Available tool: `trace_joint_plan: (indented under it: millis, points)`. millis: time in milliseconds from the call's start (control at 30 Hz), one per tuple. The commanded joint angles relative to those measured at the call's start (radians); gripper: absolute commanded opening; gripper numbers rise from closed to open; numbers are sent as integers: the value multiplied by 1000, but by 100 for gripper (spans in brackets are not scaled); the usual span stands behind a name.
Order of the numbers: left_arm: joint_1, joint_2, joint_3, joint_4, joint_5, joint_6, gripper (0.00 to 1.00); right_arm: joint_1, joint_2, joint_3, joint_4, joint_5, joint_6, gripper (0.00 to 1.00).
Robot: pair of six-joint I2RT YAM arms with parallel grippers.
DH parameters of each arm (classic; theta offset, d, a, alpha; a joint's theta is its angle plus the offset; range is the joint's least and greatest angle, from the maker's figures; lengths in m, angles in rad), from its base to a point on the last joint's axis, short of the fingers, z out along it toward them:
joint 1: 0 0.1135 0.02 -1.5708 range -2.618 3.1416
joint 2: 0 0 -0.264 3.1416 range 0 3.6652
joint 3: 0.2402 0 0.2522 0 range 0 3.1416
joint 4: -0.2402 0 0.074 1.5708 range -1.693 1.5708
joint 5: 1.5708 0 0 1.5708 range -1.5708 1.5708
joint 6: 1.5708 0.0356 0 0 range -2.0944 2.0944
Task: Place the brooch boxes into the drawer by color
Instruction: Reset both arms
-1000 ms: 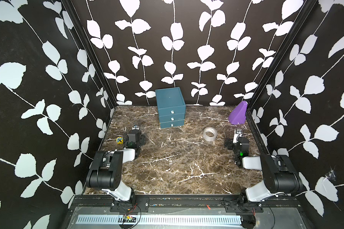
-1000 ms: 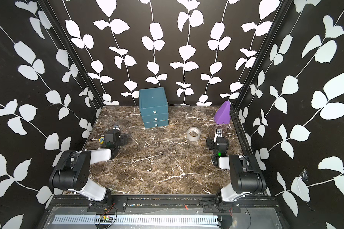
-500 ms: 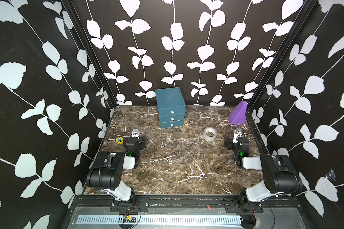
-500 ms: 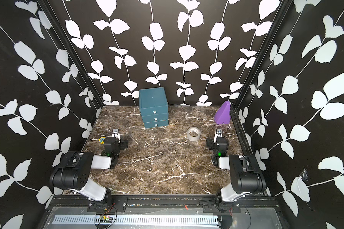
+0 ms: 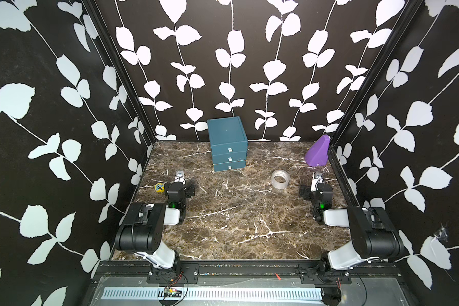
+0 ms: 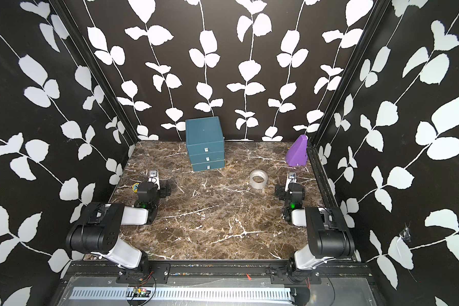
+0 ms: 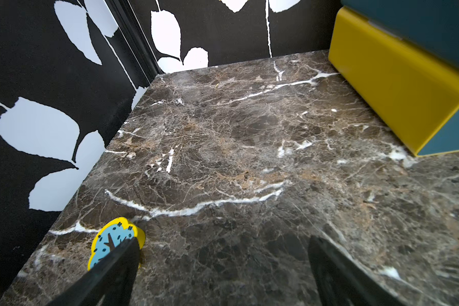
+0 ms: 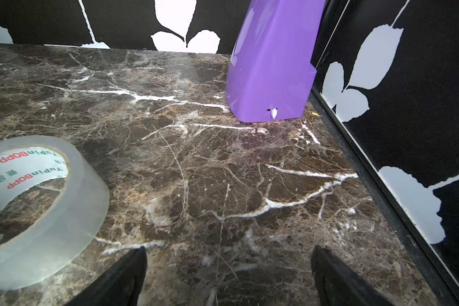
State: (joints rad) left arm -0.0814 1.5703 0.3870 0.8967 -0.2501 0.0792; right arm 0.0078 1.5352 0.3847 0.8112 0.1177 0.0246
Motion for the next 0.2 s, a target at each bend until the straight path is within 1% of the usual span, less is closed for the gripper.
trace_joint_plan:
  millis: [0,167]
  points:
    - [6,-18,6,7,6,-4,99,4,-5,20,28,-4,-8,99]
    - [6,-21,0,14,7,-4,99,5,-13,10,38,-9,-10,99]
